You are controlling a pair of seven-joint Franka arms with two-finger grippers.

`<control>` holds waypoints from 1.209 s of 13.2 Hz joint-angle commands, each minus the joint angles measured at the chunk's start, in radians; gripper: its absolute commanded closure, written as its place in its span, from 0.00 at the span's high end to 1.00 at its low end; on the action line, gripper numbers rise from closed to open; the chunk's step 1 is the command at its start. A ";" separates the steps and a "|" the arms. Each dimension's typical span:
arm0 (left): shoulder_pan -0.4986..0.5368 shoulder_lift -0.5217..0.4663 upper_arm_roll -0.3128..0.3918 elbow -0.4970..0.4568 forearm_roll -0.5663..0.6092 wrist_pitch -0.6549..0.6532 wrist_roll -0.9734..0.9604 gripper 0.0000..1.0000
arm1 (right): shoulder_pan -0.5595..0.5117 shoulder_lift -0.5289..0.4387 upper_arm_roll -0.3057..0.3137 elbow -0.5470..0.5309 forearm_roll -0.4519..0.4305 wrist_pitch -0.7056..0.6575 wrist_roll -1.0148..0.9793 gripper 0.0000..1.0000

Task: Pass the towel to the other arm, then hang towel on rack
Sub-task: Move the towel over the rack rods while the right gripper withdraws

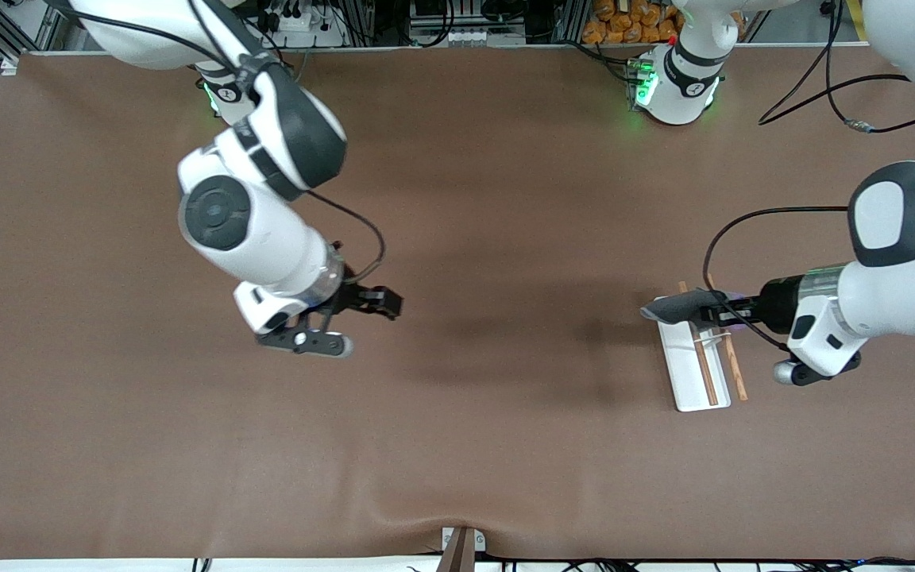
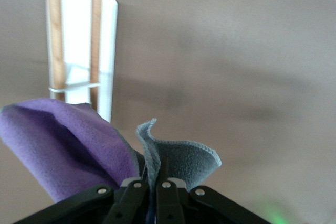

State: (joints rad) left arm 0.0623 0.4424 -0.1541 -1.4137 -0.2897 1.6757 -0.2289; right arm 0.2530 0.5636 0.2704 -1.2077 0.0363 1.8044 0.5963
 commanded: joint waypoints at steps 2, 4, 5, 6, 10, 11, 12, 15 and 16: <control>0.086 -0.024 -0.007 -0.010 0.073 -0.037 0.144 0.00 | -0.118 -0.083 0.015 -0.026 -0.067 -0.135 -0.186 1.00; 0.093 -0.022 -0.005 -0.010 0.084 -0.037 0.166 0.00 | -0.153 -0.135 0.013 -0.039 -0.104 -0.171 -0.268 1.00; 0.094 -0.021 -0.004 -0.010 0.084 -0.036 0.166 0.00 | -0.172 -0.166 0.006 -0.059 -0.107 -0.172 -0.297 1.00; 0.094 -0.016 -0.004 -0.010 0.084 -0.036 0.165 0.00 | -0.175 -0.213 -0.035 -0.103 -0.107 -0.168 -0.355 1.00; 0.083 0.030 -0.005 -0.010 0.081 0.008 0.152 0.00 | -0.182 -0.361 -0.183 -0.188 -0.098 -0.239 -0.516 1.00; 0.082 0.039 -0.004 -0.010 0.081 0.025 0.152 0.00 | -0.182 -0.385 -0.218 -0.190 -0.093 -0.281 -0.530 1.00; 0.080 0.053 -0.005 -0.010 0.081 0.038 0.152 0.00 | -0.187 -0.411 -0.232 -0.191 -0.093 -0.313 -0.541 1.00; 0.074 0.068 -0.005 -0.010 0.081 0.065 0.149 0.00 | -0.244 -0.503 -0.244 -0.222 -0.093 -0.361 -0.565 1.00; 0.073 0.073 -0.005 -0.010 0.081 0.070 0.148 0.00 | -0.277 -0.531 -0.244 -0.240 -0.091 -0.361 -0.626 1.00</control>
State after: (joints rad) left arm 0.1410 0.5145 -0.1557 -1.4274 -0.2312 1.7324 -0.0694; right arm 0.0276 0.1245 0.0173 -1.3596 -0.0575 1.4351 0.0367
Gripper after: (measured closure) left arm 0.974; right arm 0.000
